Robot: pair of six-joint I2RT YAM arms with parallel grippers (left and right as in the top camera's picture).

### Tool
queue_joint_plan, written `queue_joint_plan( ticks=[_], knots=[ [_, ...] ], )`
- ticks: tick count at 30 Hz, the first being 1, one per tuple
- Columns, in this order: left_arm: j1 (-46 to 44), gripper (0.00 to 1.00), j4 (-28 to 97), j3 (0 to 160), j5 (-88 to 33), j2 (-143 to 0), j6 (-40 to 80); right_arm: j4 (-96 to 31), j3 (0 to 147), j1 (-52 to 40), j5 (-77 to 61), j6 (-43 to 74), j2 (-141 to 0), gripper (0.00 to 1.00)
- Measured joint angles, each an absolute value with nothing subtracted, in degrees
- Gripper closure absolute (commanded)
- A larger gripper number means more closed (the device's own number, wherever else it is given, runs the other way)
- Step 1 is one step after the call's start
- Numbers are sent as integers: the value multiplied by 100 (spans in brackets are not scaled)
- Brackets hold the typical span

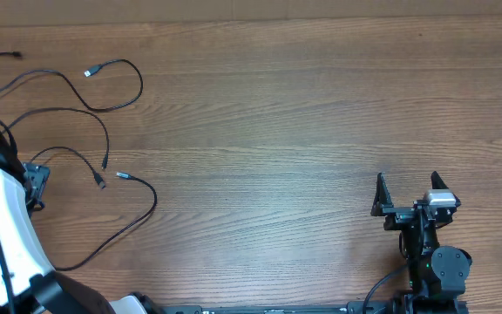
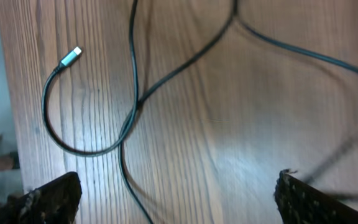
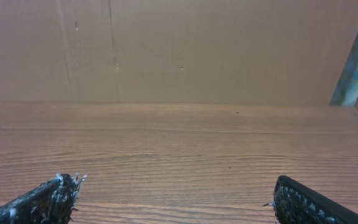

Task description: Untangle cables

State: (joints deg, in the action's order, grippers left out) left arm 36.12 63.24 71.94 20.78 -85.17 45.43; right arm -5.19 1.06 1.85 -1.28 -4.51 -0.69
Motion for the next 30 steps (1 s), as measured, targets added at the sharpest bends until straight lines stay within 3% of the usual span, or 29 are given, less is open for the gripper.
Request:
queue_joint_plan(
  ticks=[7,19,30],
  knots=[
    [3955,0,5131,6665,2285,-9308,3957,-513,106,185,-126,-451,-69,0],
    [4401,0,4886,6637,2534,-10521,3146,-515,106,183,-126,-451,-69,0],
    [5376,7,4099,6469,1389,-10536,2958,-515,106,185,-126,-451,-69,0]
  ],
)
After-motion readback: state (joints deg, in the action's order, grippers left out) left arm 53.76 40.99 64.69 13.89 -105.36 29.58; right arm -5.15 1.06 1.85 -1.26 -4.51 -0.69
